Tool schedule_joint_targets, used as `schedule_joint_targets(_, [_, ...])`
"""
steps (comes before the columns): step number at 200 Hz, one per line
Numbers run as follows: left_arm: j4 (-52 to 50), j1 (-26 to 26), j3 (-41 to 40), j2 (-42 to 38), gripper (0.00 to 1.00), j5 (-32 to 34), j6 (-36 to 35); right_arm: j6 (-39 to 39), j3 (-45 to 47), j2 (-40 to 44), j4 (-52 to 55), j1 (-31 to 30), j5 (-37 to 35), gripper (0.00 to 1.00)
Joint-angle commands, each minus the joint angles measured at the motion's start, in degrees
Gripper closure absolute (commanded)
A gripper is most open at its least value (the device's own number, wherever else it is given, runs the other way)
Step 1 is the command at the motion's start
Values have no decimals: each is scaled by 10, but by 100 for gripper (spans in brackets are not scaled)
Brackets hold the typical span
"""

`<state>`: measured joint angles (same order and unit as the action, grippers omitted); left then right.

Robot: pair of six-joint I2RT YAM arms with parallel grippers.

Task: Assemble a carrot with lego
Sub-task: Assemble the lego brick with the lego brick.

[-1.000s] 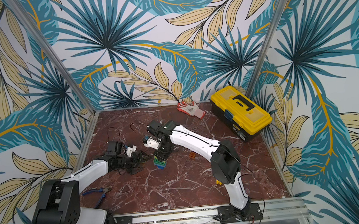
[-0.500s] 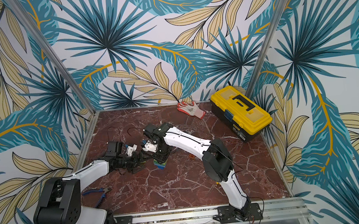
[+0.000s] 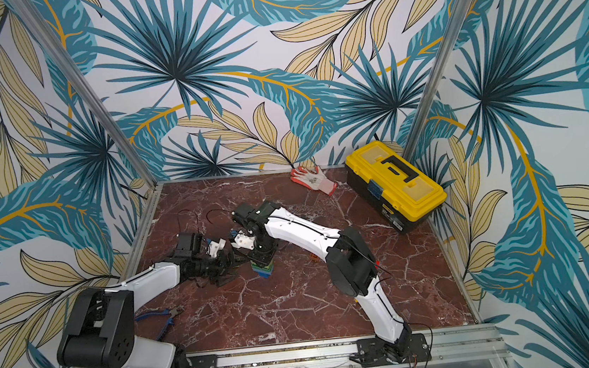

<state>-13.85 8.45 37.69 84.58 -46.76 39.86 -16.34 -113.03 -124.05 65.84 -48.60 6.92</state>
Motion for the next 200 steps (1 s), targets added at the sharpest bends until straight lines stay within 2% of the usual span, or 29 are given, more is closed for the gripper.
schedule_joint_targets(1, [10, 1, -3, 4, 2, -6, -12, -9, -4, -15, 11, -2, 6, 70])
schedule_joint_targets(152, [9, 1, -1, 2, 2, -7, -11, -40, 54, -24, 9, -18, -38, 70])
schedule_joint_targets(200, [1, 0, 0, 0, 2, -5, -14, -34, 33, -72, 30, -18, -56, 70])
